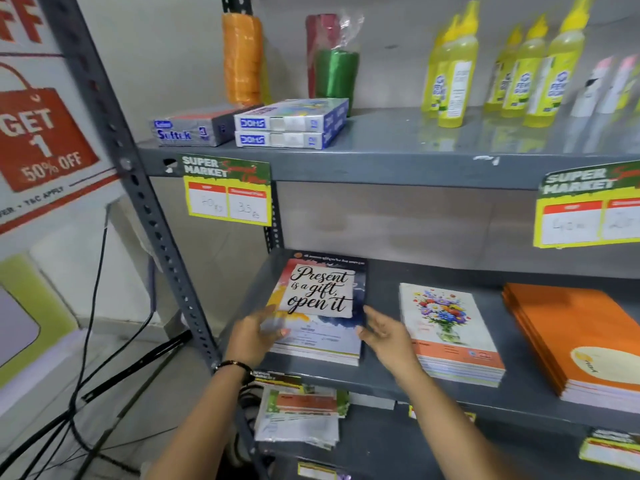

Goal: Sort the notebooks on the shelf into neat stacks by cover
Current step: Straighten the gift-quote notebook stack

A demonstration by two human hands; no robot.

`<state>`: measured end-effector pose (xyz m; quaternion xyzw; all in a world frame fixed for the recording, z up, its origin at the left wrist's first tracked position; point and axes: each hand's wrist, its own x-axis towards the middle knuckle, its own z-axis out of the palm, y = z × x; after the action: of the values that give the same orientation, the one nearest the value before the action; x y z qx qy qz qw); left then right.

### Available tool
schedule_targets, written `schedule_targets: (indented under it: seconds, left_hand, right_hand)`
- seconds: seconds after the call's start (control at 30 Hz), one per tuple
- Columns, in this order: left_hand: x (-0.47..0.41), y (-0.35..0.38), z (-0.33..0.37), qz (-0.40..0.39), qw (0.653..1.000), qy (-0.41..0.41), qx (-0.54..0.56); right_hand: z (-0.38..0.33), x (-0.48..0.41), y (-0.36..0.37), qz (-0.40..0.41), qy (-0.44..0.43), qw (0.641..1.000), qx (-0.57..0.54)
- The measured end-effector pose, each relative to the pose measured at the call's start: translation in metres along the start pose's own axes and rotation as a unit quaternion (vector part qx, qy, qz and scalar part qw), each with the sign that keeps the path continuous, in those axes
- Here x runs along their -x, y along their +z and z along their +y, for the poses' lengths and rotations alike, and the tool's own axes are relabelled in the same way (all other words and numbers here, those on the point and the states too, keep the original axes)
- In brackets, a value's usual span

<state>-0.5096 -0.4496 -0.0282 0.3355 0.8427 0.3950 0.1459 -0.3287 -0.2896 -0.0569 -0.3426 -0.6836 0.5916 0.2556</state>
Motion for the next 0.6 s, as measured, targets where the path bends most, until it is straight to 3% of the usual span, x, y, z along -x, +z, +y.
schedule_targets:
  seconds: [0.17, 0.6]
  left_hand:
    - [-0.011, -0.001, -0.018, -0.041, 0.996, -0.006, -0.085]
    - [-0.021, -0.007, -0.037, -0.034, 0.999, -0.014, -0.022]
  right_hand:
    - [0.006, 0.009, 0.01, -0.043, 0.032, 0.978, 0.202]
    - [0.0, 0.007, 0.017, -0.032, 0.012, 0.967, 0.252]
